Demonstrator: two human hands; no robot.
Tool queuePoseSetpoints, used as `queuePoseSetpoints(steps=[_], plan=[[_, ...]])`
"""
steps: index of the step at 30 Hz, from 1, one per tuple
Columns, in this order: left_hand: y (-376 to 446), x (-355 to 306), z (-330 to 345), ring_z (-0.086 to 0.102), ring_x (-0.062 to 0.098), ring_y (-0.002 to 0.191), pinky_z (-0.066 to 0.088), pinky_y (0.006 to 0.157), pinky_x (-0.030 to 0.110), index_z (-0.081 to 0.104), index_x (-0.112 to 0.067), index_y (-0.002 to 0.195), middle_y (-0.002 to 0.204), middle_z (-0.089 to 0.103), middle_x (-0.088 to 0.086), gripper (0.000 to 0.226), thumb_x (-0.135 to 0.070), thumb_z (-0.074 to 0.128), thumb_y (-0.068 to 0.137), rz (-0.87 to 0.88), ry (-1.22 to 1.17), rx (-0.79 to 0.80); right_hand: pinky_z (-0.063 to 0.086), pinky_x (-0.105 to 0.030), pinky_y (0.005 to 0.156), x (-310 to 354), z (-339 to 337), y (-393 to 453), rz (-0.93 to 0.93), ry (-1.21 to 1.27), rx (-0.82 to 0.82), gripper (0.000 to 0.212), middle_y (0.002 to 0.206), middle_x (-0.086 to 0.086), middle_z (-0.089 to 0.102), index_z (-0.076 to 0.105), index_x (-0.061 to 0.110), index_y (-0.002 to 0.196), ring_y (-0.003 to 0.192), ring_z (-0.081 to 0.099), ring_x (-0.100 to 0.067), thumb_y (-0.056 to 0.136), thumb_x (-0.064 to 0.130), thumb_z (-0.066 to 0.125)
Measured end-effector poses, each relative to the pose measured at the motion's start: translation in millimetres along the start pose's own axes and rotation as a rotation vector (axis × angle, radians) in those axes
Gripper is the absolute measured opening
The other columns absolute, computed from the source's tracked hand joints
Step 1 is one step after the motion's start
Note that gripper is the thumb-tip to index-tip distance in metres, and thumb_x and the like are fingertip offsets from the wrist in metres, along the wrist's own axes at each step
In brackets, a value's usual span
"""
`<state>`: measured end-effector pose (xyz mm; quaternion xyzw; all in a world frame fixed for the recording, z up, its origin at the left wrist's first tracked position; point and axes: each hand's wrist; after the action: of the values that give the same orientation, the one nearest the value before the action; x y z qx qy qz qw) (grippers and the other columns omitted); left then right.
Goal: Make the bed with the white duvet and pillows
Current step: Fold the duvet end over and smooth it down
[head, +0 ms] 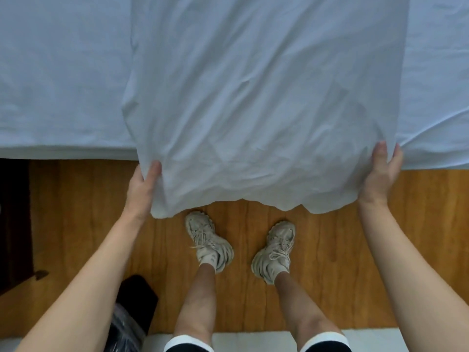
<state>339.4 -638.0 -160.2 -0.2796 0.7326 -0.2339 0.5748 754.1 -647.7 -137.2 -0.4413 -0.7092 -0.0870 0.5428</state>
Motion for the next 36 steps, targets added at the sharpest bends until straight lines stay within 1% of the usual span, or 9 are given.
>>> queuePoseSetpoints(steps=[5, 8, 11, 15, 18, 22, 26, 31, 36], plan=[[-23.8, 11.2, 15.6, 0.067, 0.014, 0.096, 0.052, 0.09, 0.035, 0.062, -0.025, 0.109, 0.104, 0.069, -0.007, 0.037, -0.054, 0.057, 0.086, -0.192, -0.163, -0.062, 0.048, -0.012, 0.086, -5.5, -2.9, 3.8, -0.001, -0.033, -0.013, 0.073, 0.133, 0.0, 0.055, 0.04, 0.011, 0.142, 0.115, 0.057, -0.008, 0.088, 0.056, 0.059], [-45.0, 7.1, 18.7, 0.065, 0.007, 0.091, 0.05, 0.075, 0.019, 0.063, -0.018, 0.113, 0.102, 0.068, -0.006, 0.025, -0.033, 0.059, 0.094, -0.061, -0.081, -0.265, 0.047, -0.009, 0.075, -6.9, -5.9, 1.3, -0.029, -0.055, -0.028, 0.06, 0.123, 0.001, 0.06, 0.047, 0.011, 0.134, 0.099, 0.06, 0.005, 0.09, 0.051, 0.058], [-57.3, 8.3, 5.5, 0.062, 0.001, 0.089, 0.05, 0.072, 0.018, 0.062, -0.022, 0.114, 0.101, 0.066, -0.009, 0.026, -0.038, 0.058, 0.093, 0.048, 0.061, -0.311, 0.045, -0.006, 0.071, -2.5, -5.7, -4.1, -0.042, -0.1, -0.03, 0.067, 0.108, 0.012, 0.061, 0.051, 0.015, 0.127, 0.087, 0.059, 0.014, 0.082, 0.064, 0.056], [-28.5, 19.4, -16.7, 0.06, 0.024, 0.075, 0.049, 0.07, 0.038, 0.055, -0.024, 0.089, 0.083, 0.063, 0.002, 0.059, -0.073, 0.022, 0.091, -0.087, 0.714, -0.222, 0.041, -0.009, 0.072, 2.7, -8.6, -7.8, -0.084, -0.294, -0.007, 0.064, 0.109, 0.013, 0.061, 0.056, 0.019, 0.125, 0.1, 0.059, -0.005, 0.085, 0.068, 0.051], [-10.0, 20.5, -25.3, 0.059, 0.032, 0.081, 0.048, 0.08, 0.049, 0.053, -0.016, 0.102, 0.098, 0.064, 0.013, 0.07, -0.062, 0.0, 0.095, -0.136, 1.02, -0.303, 0.041, -0.012, 0.071, 5.2, -12.4, -2.4, -0.104, -0.362, 0.022, 0.059, 0.109, 0.011, 0.061, 0.059, 0.018, 0.123, 0.098, 0.057, -0.006, 0.087, 0.064, 0.051], [-2.3, -15.9, -15.6, 0.055, 0.025, 0.106, 0.043, 0.085, 0.039, 0.049, -0.014, 0.126, 0.119, 0.057, 0.007, 0.055, -0.054, 0.023, 0.098, 0.192, 0.646, -0.405, 0.043, -0.025, 0.077, 5.7, -17.2, 1.6, -0.098, -0.413, 0.031, 0.067, 0.106, 0.009, 0.062, 0.06, 0.017, 0.119, 0.096, 0.058, -0.012, 0.081, 0.072, 0.05], [20.6, -66.7, 9.1, 0.057, -0.005, 0.102, 0.047, 0.08, 0.011, 0.04, -0.015, 0.134, 0.12, 0.055, -0.013, 0.049, -0.048, 0.044, 0.098, 0.237, -0.007, -0.263, 0.046, -0.009, 0.075, 14.5, -16.8, 8.9, -0.047, -0.197, 0.135, 0.081, 0.12, 0.01, 0.06, 0.047, 0.015, 0.136, 0.101, 0.06, -0.002, 0.076, 0.069, 0.058], [55.5, -78.8, 3.1, 0.049, 0.017, 0.127, 0.041, 0.107, 0.04, 0.032, -0.019, 0.146, 0.143, 0.048, -0.001, 0.099, -0.078, 0.058, 0.071, 0.092, 0.127, -0.198, 0.052, -0.015, 0.077, 29.0, -12.8, 38.2, -0.053, -0.166, 0.299, 0.06, 0.122, 0.006, 0.062, 0.047, 0.015, 0.136, 0.102, 0.064, -0.003, 0.088, 0.047, 0.064], [42.3, -81.8, 6.4, 0.062, 0.01, 0.113, 0.045, 0.1, 0.038, 0.063, -0.033, 0.123, 0.122, 0.066, -0.01, 0.052, -0.067, 0.053, 0.085, -0.015, -0.082, 0.176, 0.056, -0.022, 0.075, 29.1, -12.7, 45.5, 0.083, -0.08, 0.432, 0.063, 0.123, 0.001, 0.065, 0.049, 0.016, 0.135, 0.103, 0.067, -0.012, 0.082, 0.046, 0.067]])
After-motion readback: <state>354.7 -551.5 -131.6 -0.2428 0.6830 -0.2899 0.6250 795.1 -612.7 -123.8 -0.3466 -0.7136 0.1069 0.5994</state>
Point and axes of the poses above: each hand's wrist, its own y-axis towards the middle knuckle, its own z-axis out of the palm, x = y × z
